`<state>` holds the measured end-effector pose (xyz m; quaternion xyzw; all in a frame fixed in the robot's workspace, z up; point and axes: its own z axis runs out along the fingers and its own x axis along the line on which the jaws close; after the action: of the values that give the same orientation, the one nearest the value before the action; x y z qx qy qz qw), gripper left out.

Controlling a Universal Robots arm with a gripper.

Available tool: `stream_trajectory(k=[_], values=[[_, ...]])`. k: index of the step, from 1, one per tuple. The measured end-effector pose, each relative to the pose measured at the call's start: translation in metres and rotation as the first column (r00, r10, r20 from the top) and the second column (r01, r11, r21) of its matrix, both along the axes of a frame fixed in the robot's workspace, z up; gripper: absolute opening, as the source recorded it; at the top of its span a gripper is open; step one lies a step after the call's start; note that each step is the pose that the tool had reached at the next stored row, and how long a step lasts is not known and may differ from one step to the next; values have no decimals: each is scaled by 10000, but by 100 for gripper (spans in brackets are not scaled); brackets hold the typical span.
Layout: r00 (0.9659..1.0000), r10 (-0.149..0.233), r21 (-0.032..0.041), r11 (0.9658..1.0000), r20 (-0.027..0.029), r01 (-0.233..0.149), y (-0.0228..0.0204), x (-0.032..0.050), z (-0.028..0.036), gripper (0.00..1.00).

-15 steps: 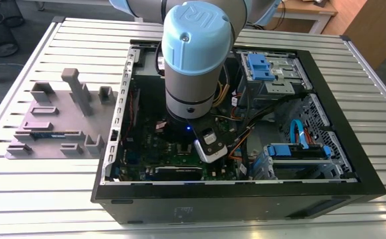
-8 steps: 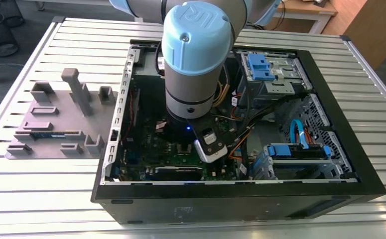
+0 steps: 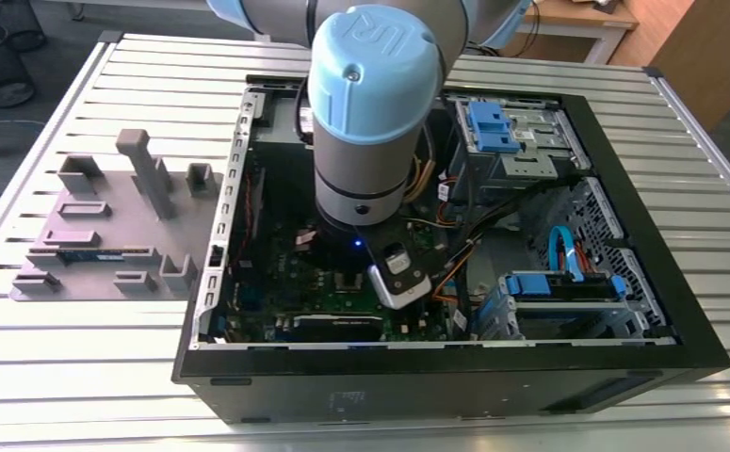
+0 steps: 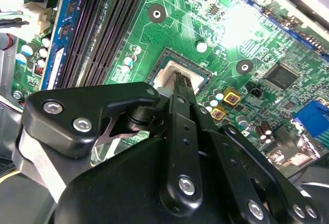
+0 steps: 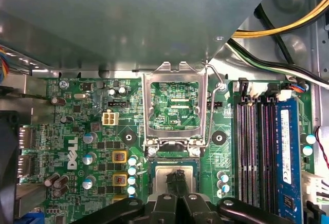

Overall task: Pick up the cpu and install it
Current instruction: 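Place the cpu into insertion slot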

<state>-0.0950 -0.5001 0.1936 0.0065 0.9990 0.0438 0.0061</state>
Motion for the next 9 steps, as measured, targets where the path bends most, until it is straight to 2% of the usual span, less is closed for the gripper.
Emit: stream_trajectory(k=[9], values=[[10000,1,6,10000,3,-1,0,73,-3,11]])
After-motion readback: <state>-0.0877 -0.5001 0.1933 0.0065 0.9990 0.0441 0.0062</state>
